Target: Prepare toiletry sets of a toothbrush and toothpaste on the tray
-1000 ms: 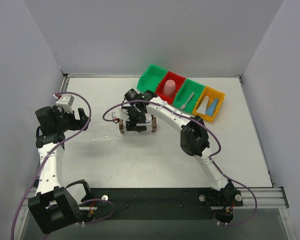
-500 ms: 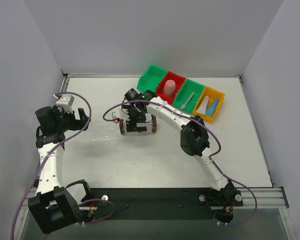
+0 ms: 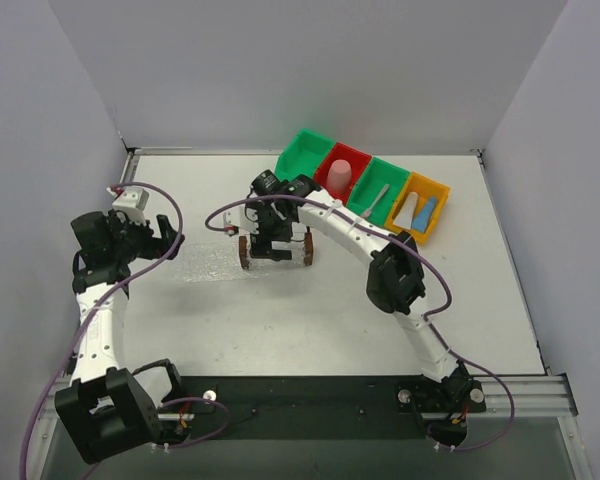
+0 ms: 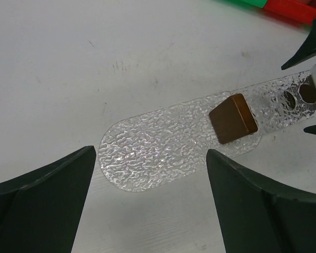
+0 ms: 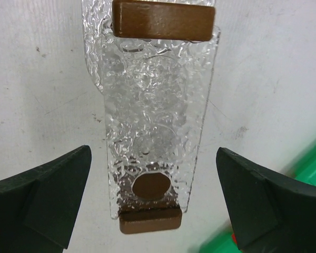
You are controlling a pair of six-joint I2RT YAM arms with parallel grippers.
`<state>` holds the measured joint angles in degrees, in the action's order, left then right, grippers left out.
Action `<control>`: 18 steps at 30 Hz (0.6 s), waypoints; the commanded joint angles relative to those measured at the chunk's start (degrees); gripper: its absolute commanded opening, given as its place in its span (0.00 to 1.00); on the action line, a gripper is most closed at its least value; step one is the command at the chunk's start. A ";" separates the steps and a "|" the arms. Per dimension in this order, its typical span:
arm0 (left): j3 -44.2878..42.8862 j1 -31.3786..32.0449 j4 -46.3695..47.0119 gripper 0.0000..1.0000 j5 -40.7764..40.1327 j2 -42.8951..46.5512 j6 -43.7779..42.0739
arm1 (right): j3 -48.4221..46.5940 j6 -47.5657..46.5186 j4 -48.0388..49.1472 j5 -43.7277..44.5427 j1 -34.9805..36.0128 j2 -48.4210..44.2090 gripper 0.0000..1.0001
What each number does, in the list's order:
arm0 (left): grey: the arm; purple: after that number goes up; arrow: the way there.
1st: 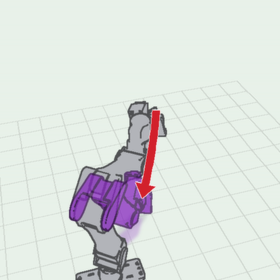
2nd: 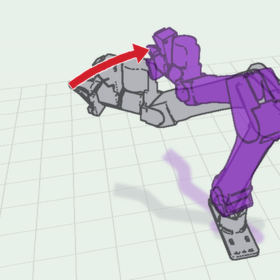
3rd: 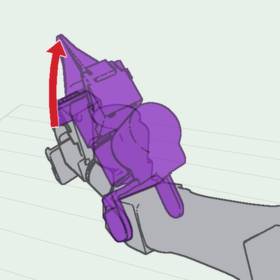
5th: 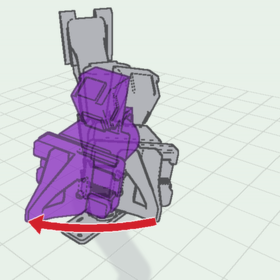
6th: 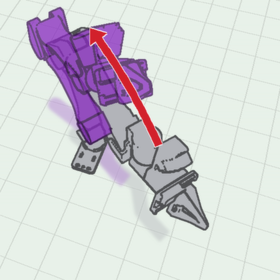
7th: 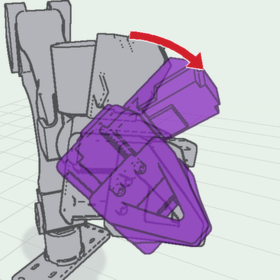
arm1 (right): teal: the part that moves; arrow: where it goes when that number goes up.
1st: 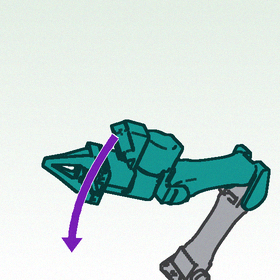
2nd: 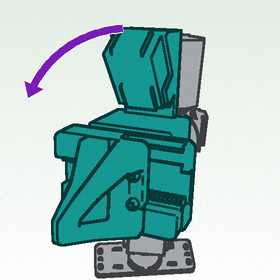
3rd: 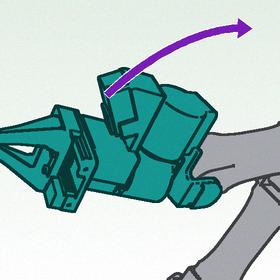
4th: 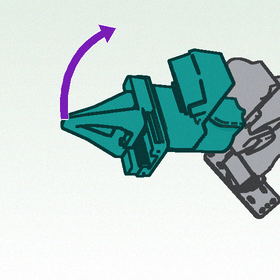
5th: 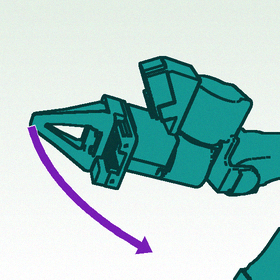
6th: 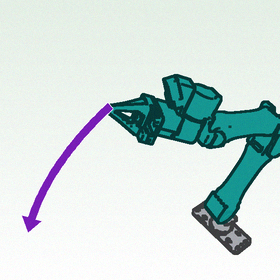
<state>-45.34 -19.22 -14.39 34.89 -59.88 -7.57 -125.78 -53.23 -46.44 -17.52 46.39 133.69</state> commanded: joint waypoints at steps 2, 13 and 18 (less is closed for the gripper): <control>-1.67 0.94 1.13 0.97 -0.26 -2.26 3.00 | 2.63 9.26 -0.50 -4.01 -1.92 -11.16 1.00; -7.47 18.23 -3.45 0.95 -8.52 -9.99 10.38 | 26.09 25.01 11.80 -0.42 -10.70 -33.83 1.00; -12.13 25.89 -4.68 0.94 -16.43 -15.44 14.78 | 38.64 27.91 14.17 3.36 -12.55 -43.31 1.00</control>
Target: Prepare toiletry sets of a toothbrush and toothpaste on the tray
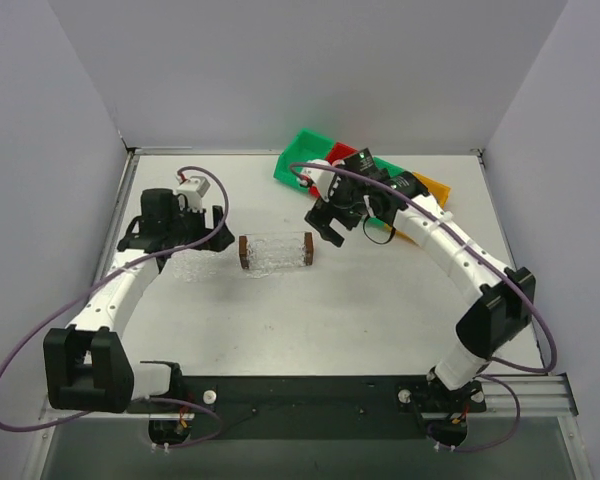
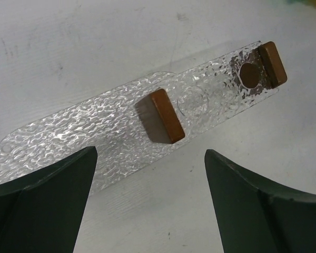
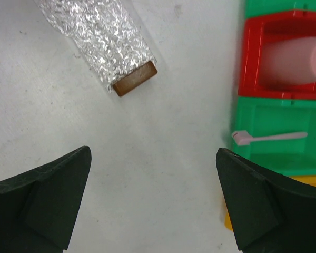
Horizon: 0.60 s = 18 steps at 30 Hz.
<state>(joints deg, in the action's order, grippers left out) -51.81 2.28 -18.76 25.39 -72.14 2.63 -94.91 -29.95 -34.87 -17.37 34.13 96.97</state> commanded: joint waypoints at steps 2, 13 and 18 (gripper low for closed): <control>-8.03 7.19 -1.18 0.93 -10.69 -6.24 6.84 | 10.87 4.99 3.49 4.79 -0.90 -9.24 1.00; -14.54 16.43 -3.11 0.91 -20.98 -16.01 9.40 | 22.75 7.10 5.96 5.41 -6.18 -19.97 0.99; -15.33 17.75 -3.38 0.86 -24.24 -19.18 10.64 | 24.51 7.10 6.04 4.27 -6.80 -20.77 0.99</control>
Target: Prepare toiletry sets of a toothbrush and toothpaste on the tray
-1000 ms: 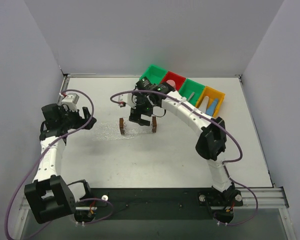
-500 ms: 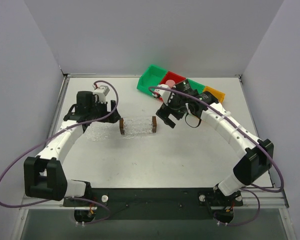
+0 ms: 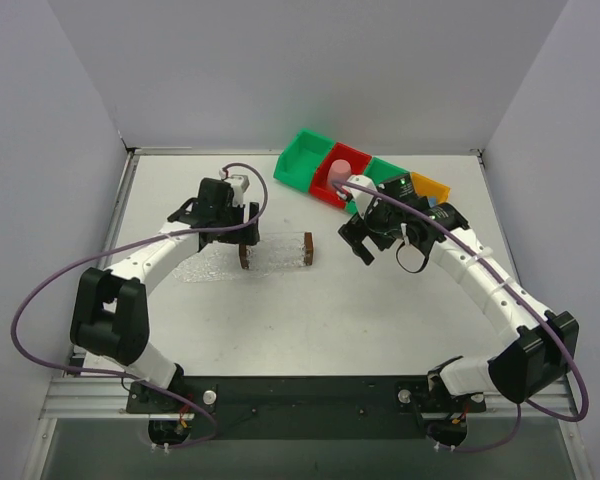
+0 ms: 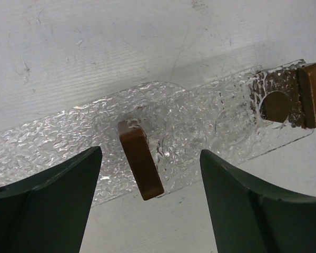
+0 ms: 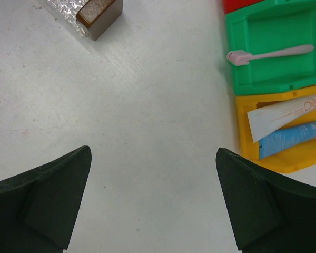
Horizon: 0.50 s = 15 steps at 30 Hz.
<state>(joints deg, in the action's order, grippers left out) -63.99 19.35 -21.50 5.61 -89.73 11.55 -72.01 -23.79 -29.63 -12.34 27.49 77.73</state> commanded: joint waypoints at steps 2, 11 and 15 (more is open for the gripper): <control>-3.43 1.04 -1.09 0.84 -5.08 -2.37 1.81 | 2.04 0.85 0.97 -1.02 -0.41 -1.53 0.99; -2.72 2.18 -1.27 0.81 -5.25 -4.83 2.33 | 4.94 1.29 3.26 -3.21 -2.08 -1.97 0.98; -2.99 2.18 -1.53 0.76 -5.25 -6.24 2.51 | 6.79 1.55 4.31 -3.92 -2.52 -2.41 0.98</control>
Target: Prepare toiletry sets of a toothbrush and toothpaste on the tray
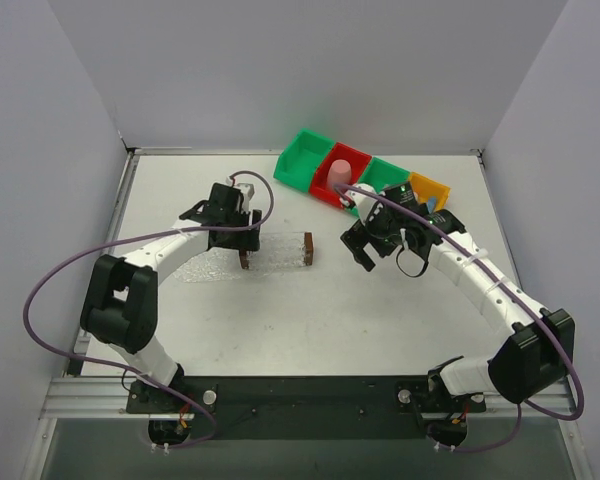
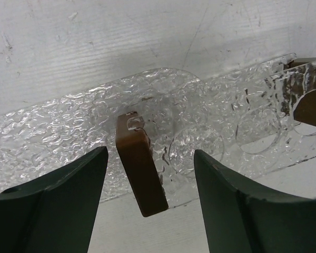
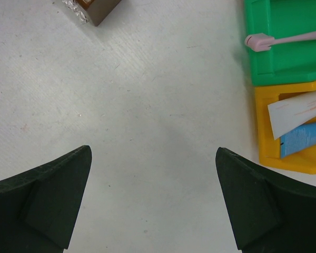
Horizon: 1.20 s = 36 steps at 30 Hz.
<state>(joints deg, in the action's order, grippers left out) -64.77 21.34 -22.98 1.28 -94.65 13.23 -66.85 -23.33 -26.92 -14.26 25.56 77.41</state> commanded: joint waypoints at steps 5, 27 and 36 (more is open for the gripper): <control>-2.02 0.28 0.13 0.70 -0.93 -2.38 1.00 | 3.83 1.36 3.01 -3.05 -1.57 -2.87 0.98; -4.49 -3.49 -2.24 0.40 3.64 -0.63 1.88 | 6.38 1.10 4.59 -5.34 -3.76 -2.00 0.97; -2.64 -8.33 -3.30 0.31 4.61 4.47 2.06 | 6.47 1.10 4.86 -5.60 -3.85 -1.91 0.97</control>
<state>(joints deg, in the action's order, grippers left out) -66.35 15.11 -27.29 3.42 -95.42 14.57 -60.84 -22.52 -22.94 -18.50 22.09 76.49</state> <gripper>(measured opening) 0.500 0.973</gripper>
